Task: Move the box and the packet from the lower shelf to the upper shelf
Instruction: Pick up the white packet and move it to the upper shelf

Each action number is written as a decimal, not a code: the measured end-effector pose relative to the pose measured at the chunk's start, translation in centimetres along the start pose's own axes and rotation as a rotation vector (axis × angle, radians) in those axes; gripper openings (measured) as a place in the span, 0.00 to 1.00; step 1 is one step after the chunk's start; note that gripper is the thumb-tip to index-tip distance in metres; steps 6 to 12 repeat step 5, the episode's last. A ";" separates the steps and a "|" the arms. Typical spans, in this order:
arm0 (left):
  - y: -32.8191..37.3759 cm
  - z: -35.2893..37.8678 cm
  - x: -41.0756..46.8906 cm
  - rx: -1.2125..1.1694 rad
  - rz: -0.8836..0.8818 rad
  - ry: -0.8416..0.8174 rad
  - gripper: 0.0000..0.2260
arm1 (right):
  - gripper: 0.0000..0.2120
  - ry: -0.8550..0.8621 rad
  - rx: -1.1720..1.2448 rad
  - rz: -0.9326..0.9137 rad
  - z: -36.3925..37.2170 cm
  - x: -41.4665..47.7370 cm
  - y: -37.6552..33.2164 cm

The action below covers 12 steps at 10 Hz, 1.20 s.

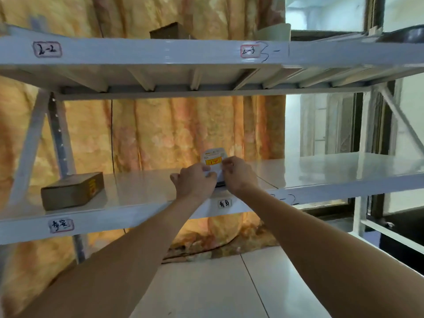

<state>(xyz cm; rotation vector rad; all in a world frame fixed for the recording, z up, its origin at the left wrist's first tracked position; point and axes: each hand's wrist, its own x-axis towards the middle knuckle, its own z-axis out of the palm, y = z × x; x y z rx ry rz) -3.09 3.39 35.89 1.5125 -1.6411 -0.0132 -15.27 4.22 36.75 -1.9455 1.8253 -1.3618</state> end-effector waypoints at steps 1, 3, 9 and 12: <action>-0.4 1.5 0.8 0.366 0.149 -0.014 0.15 | 0.16 -0.068 -0.196 0.043 1.2 1.4 1.4; -0.2 1.6 1.4 0.440 0.176 -0.043 0.15 | 0.16 -0.067 -0.234 0.052 1.8 2.1 2.0; 1.4 0.6 -1.4 0.461 0.110 -0.114 0.21 | 0.21 0.017 -0.180 -0.095 -1.2 -0.5 1.2; 1.4 0.6 -1.4 0.461 0.110 -0.114 0.21 | 0.21 0.017 -0.180 -0.095 -1.2 -0.5 1.2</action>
